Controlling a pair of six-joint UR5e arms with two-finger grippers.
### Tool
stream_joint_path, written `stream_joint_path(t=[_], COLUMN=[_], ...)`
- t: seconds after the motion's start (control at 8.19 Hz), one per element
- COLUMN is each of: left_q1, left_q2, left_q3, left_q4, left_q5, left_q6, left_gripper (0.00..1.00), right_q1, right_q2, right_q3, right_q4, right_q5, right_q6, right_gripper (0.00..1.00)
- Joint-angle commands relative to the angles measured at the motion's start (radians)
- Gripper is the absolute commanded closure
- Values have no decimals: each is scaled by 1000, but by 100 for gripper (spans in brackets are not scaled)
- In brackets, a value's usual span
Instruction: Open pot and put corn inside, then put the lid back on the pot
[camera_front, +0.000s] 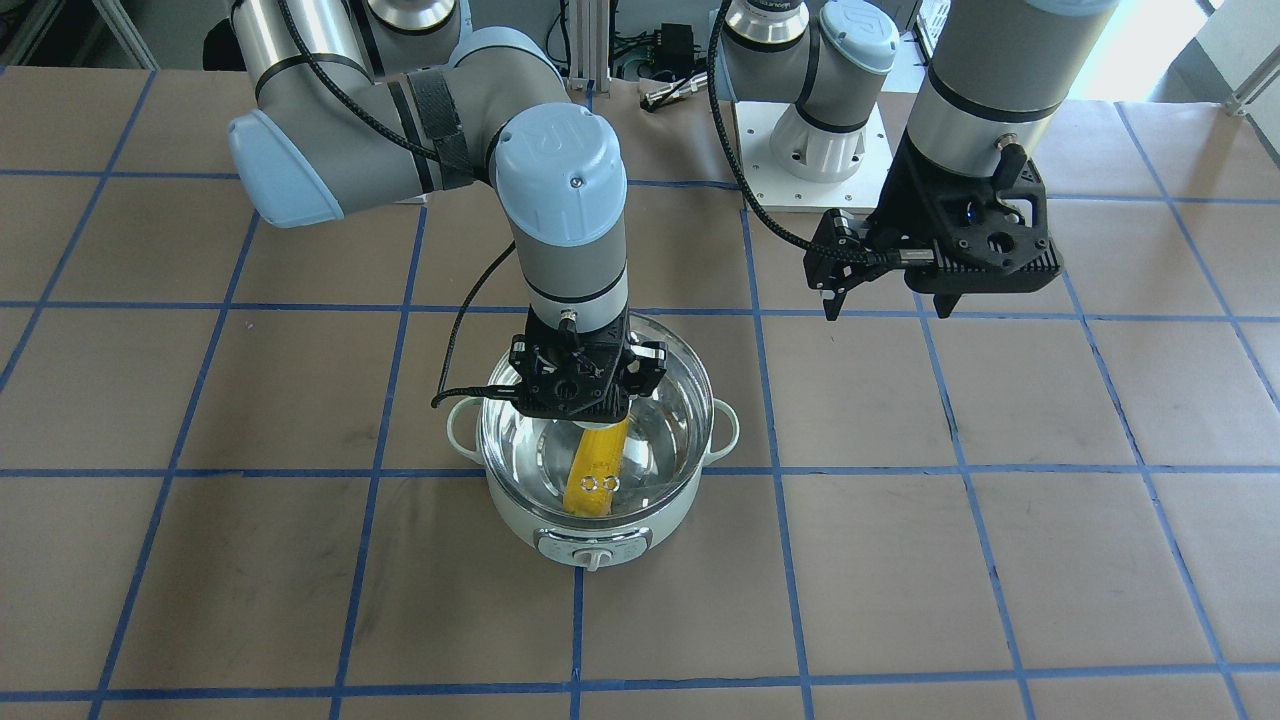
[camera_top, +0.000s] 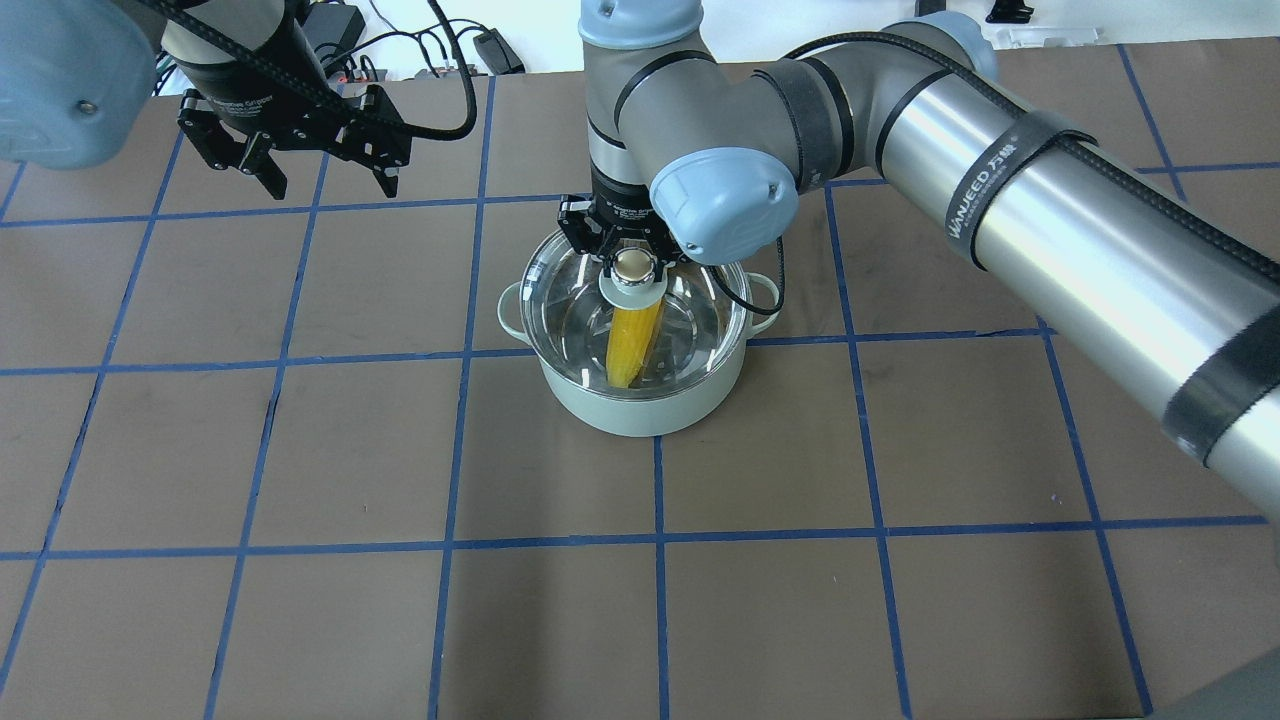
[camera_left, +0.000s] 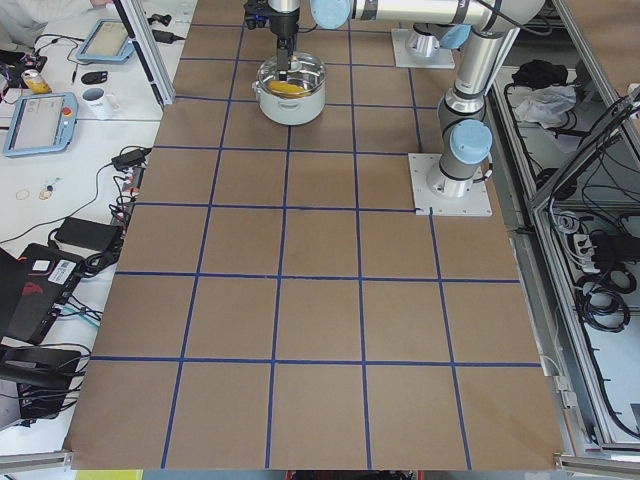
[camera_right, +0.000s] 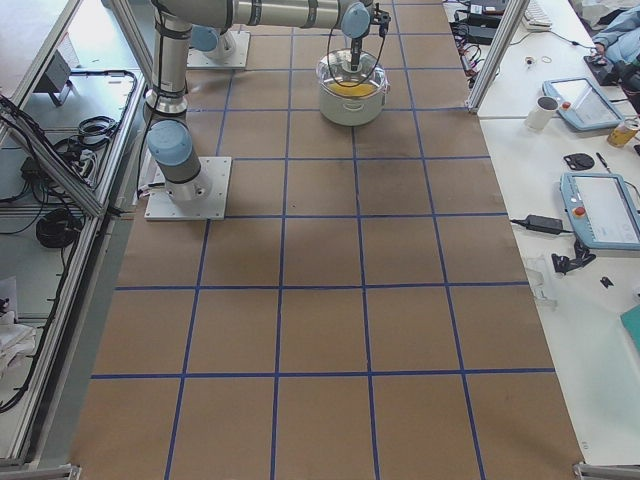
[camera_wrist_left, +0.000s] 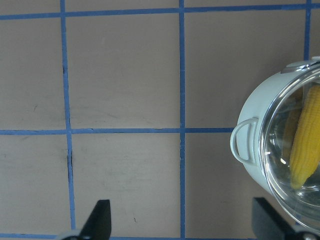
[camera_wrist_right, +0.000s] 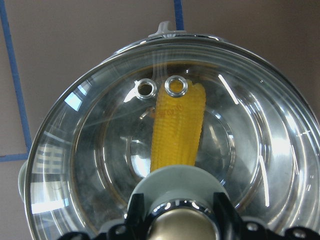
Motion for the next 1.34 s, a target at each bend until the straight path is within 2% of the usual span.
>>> stream_joint_path(t=[0.0,0.24,0.37,0.49,0.61,0.98,1.22], left_q1=[0,0,0,0,0,0,0], left_q2=[-2,-4,-7,-7,-8,-8,-10], left_q3=[0,0,0,0,0,0,0], left_q4=[2,5,9,11,11,14,14], left_q5=[-2,-2,-2,-2,0,0,0], left_q6=[3,2,0,2,2,2,3], left_gripper=[0,0,0,0,0,0,0], right_q1=[-2,-2,-2,-2,-2,-2,-3], right_q2=[0,0,0,0,0,0,0], right_q3=[1,1,2,4,2,4,2], right_q4=[-1,-2,-2,-2,-7,-24,-39], right_q5=[1,-8,-17,-15,-17,-15,-15], right_q6=[-28,-26,-26,-23,-24,-17,-20], right_gripper=[100,98,81,68,49,34,28])
